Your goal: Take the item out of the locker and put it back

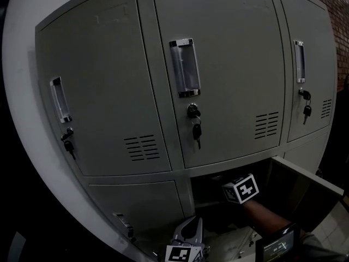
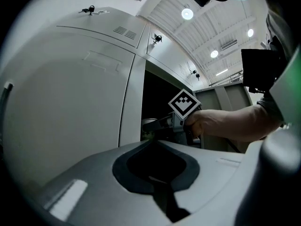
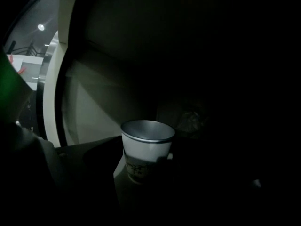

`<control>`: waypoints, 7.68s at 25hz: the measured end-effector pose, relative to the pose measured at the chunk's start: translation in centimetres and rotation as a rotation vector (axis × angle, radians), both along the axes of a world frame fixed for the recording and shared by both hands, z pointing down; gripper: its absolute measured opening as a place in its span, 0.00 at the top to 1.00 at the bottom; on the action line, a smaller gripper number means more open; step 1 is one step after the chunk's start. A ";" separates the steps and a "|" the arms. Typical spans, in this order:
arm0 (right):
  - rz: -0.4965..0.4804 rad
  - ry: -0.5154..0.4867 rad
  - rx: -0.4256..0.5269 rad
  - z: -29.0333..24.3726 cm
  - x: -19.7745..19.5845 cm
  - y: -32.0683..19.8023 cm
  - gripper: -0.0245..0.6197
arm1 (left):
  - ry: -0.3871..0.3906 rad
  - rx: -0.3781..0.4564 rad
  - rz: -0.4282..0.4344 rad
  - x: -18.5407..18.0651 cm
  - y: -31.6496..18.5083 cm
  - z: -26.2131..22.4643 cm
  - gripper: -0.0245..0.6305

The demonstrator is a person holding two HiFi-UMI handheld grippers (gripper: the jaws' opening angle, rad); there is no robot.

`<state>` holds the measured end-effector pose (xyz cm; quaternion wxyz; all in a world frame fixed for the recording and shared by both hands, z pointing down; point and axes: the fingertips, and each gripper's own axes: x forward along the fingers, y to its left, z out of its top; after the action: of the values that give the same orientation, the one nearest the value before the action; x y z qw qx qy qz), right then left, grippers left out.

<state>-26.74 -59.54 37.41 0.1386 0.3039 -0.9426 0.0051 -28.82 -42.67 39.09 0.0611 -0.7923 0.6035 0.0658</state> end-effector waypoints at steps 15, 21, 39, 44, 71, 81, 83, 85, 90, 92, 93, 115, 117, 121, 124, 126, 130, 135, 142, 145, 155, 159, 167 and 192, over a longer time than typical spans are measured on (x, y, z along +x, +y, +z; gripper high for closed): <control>-0.040 -0.073 0.033 -0.2 1.4 2.5 0.48 | -0.007 -0.009 -0.013 0.7 -0.1 0.1 0.97; -0.052 -0.117 0.070 -1.2 3.4 4.7 0.48 | -0.003 -0.013 -0.025 2.3 0.7 -0.1 0.97; -0.126 -0.166 0.096 -1.1 10.3 15.9 0.48 | -0.032 -0.046 -0.125 6.4 6.3 -0.2 0.97; -0.144 -0.177 0.078 0.7 13.6 20.3 0.48 | -0.033 -0.042 -0.156 8.4 9.5 0.2 0.97; -0.130 -0.177 -0.001 4.3 21.2 37.5 0.48 | -0.063 -0.091 -0.099 15.0 23.0 1.0 0.97; -0.070 -0.162 -0.023 5.2 18.9 41.4 0.48 | -0.033 -0.126 -0.037 12.5 26.1 2.1 0.97; -0.057 -0.164 -0.028 5.3 18.7 41.6 0.48 | -0.024 -0.130 -0.029 12.1 26.2 2.3 0.97; -0.054 -0.162 -0.029 5.3 18.6 41.8 0.48 | -0.012 -0.129 -0.023 12.0 26.2 2.3 0.97; -0.065 -0.147 -0.030 5.7 19.0 42.5 0.48 | 0.004 -0.123 -0.027 12.4 26.5 2.4 0.97; -0.068 -0.147 -0.027 5.7 19.3 42.6 0.48 | -0.002 -0.121 -0.033 12.7 26.6 2.5 0.97; -0.071 -0.148 -0.025 5.6 19.4 42.6 0.48 | -0.008 -0.120 -0.038 12.7 26.7 2.5 0.97; -0.085 -0.168 0.000 5.0 20.0 43.5 0.48 | -0.023 -0.101 -0.040 14.1 28.0 1.6 0.97; -0.082 -0.168 0.002 4.9 20.1 43.3 0.48 | -0.024 -0.099 -0.038 14.1 27.9 1.5 0.97; -0.079 -0.164 0.001 5.0 19.9 43.1 0.48 | -0.024 -0.101 -0.040 13.8 28.0 1.5 0.97; -0.076 -0.160 -0.003 5.1 19.3 42.8 0.48 | -0.027 -0.102 -0.037 13.4 28.1 1.4 0.97; -0.070 -0.157 -0.005 5.1 18.8 42.5 0.48 | -0.025 -0.103 -0.035 12.9 28.1 1.3 0.97; -0.054 -0.155 0.006 4.7 17.4 42.2 0.48 | -0.019 -0.099 -0.023 11.4 28.4 1.1 0.97; -0.033 -0.158 0.025 4.3 15.4 42.0 0.48 | 0.003 -0.092 -0.010 9.3 28.5 1.3 0.97; -0.011 -0.154 0.031 4.3 14.3 39.9 0.48 | 0.027 -0.066 0.002 7.8 27.3 2.1 0.97; -0.017 -0.161 0.043 4.0 13.8 37.9 0.48 | 0.033 -0.061 -0.010 7.1 25.8 2.2 0.97; -0.078 -0.186 0.077 2.5 12.2 27.0 0.48 | 0.006 -0.038 -0.066 6.3 15.8 0.9 0.97; -0.109 -0.186 0.092 2.0 11.6 22.6 0.48 | 0.008 -0.029 -0.096 6.2 12.1 0.3 0.97; -0.161 -0.190 0.101 2.0 9.8 16.7 0.48 | 0.013 -0.043 -0.140 5.5 7.3 1.4 0.97; -0.066 -0.122 0.122 -0.8 3.2 5.8 0.48 | 0.011 0.023 -0.004 2.1 0.6 -0.9 0.97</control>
<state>-23.54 -53.78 36.66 0.0624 0.2797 -0.9573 -0.0387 -26.75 -42.09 38.22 0.0670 -0.7899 0.6047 0.0767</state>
